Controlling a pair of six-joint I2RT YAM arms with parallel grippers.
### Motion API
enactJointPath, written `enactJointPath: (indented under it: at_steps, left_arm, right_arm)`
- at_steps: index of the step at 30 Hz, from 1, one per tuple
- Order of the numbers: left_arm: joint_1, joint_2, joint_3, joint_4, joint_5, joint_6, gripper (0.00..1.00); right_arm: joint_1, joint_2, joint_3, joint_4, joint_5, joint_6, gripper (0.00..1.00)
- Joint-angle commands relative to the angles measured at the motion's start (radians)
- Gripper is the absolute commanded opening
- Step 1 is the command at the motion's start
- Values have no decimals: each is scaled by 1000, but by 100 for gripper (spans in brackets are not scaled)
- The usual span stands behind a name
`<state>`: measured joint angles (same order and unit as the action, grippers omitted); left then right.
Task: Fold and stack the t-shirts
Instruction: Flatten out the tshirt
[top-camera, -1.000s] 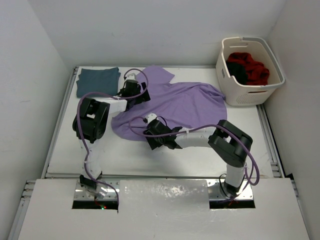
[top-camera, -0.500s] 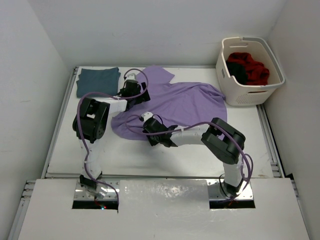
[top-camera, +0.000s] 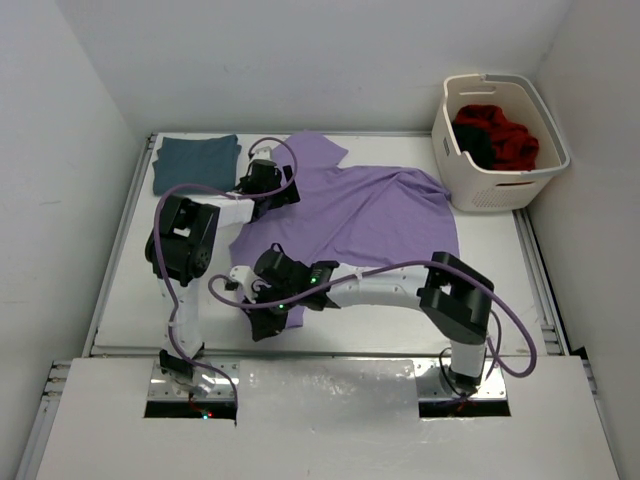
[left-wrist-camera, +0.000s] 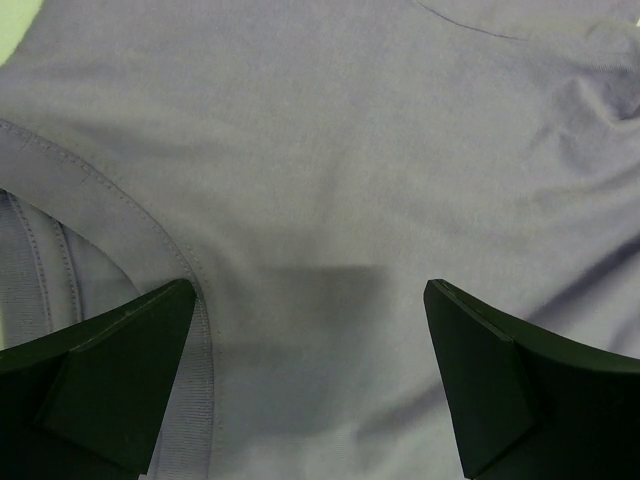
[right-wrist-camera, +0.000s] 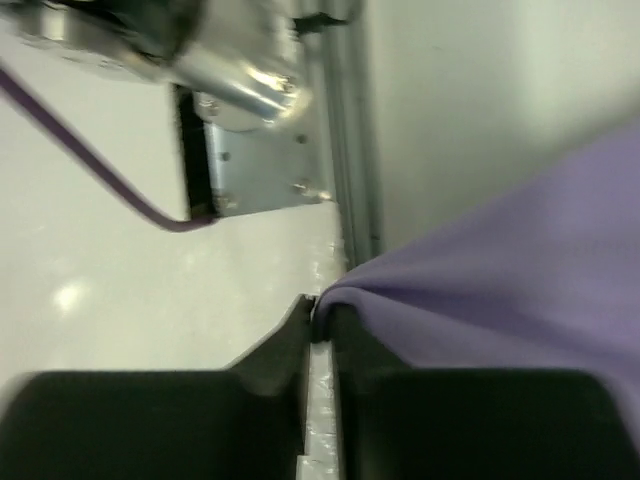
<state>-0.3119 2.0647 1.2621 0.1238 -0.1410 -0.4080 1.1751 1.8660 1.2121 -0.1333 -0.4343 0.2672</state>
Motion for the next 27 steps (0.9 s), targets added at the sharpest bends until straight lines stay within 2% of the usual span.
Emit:
enactJointPath:
  at_steps: [1, 4, 6, 7, 8, 10, 12, 13, 14, 15, 17, 18, 23, 27]
  left_arm:
    - [11, -8, 17, -3, -3, 23, 100]
    - [11, -6, 14, -9, 0, 31, 100]
    - [11, -11, 14, -13, 1, 34, 100]
    - [11, -17, 14, -21, 3, 38, 100]
    - [11, -21, 11, -23, 1, 41, 100]
    - [11, -47, 5, -23, -5, 44, 100]
    - [11, -73, 0, -21, -8, 47, 100]
    - [11, -80, 0, -23, -9, 48, 100]
    - [11, -84, 3, -24, -18, 49, 100]
    - [11, -90, 3, -26, -23, 52, 100]
    - [11, -94, 17, -36, -41, 58, 100]
    - [11, -97, 23, -36, -43, 67, 100]
    - [11, -49, 126, -56, -48, 94, 100]
    - [11, 67, 244, -108, -45, 115, 100]
  right_arm:
    - [-12, 62, 67, 12, -199, -17, 15]
    - [-11, 93, 113, 63, -274, 10, 21]
    - [-12, 67, 103, 86, -313, 21, 33]
    - [-17, 49, 95, 69, -278, 15, 49]
    - [-22, 27, 80, 55, -185, 1, 99]
    - [-58, -48, 16, 34, -117, 16, 99]
    - [-150, -111, -52, 75, -83, 87, 99]
    - [-185, -146, -137, 95, -64, 117, 99]
    - [-265, -213, -173, 100, -35, 135, 99]
    - [-303, -243, -198, 46, 7, 124, 99]
    - [-366, -286, -211, -76, 214, 54, 99]
    - [-431, -313, -203, -166, 384, 47, 99]
    - [-726, -318, -209, -219, 568, 63, 99]
    - [-841, -211, -134, -233, 638, 10, 99]
